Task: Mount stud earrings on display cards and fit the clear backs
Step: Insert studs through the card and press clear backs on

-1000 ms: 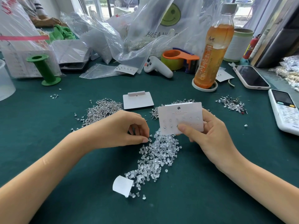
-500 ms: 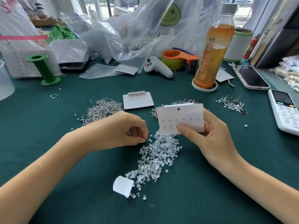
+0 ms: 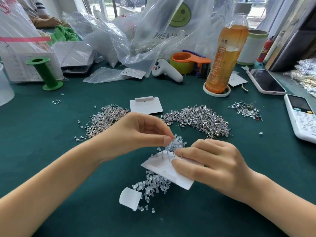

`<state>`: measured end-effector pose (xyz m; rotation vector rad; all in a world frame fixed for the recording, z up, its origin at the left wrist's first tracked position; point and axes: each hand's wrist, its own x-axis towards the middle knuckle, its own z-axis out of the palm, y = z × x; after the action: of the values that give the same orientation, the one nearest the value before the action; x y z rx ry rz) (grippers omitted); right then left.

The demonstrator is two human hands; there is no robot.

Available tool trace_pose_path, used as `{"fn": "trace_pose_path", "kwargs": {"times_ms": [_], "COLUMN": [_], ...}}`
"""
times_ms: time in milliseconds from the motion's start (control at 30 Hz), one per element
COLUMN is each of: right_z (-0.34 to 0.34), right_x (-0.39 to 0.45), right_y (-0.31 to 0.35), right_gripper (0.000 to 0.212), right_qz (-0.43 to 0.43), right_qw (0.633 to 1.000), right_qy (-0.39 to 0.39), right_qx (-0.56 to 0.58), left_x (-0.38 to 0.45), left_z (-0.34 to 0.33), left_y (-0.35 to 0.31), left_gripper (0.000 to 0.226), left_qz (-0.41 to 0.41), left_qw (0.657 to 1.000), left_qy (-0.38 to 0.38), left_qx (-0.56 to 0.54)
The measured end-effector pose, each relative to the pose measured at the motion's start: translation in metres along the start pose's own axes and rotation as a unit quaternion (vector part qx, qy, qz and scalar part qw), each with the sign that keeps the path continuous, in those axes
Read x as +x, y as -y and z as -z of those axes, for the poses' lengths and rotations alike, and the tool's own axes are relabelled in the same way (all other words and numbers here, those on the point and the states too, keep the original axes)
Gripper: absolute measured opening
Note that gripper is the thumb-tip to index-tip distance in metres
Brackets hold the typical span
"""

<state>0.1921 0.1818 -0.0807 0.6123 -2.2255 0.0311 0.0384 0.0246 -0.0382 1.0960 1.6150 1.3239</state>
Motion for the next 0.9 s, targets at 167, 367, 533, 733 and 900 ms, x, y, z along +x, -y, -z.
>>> {"fn": "trace_pose_path", "kwargs": {"times_ms": [167, 367, 533, 733, 900], "right_z": [-0.0003, -0.0011, -0.0013, -0.0004, -0.0018], "right_x": [0.0003, 0.0001, -0.0007, -0.0017, -0.0022], "right_y": [-0.0003, -0.0006, 0.0004, 0.0, 0.0012], "right_gripper": [0.034, 0.032, 0.028, 0.028, 0.03], "right_qz": [0.035, 0.04, 0.041, 0.041, 0.042], "right_qw": [0.999, 0.998, 0.998, 0.998, 0.998], "right_qy": [0.007, 0.022, 0.02, 0.02, 0.024], "right_qx": [-0.035, -0.038, -0.039, -0.039, -0.042], "left_x": [-0.0012, -0.0021, -0.0023, -0.0015, -0.0017], "left_z": [-0.0027, -0.0038, -0.0029, -0.004, -0.006], "left_y": [0.0018, 0.0026, 0.0019, 0.0025, 0.002], "left_gripper": [0.012, 0.015, 0.013, 0.013, 0.013], "left_qz": [-0.003, -0.029, -0.042, -0.056, -0.063], "left_qw": [0.999, 0.995, 0.993, 0.992, 0.988], "left_qy": [0.044, 0.059, 0.066, 0.053, 0.071], "left_qx": [0.024, 0.075, 0.092, 0.1, 0.125]}}
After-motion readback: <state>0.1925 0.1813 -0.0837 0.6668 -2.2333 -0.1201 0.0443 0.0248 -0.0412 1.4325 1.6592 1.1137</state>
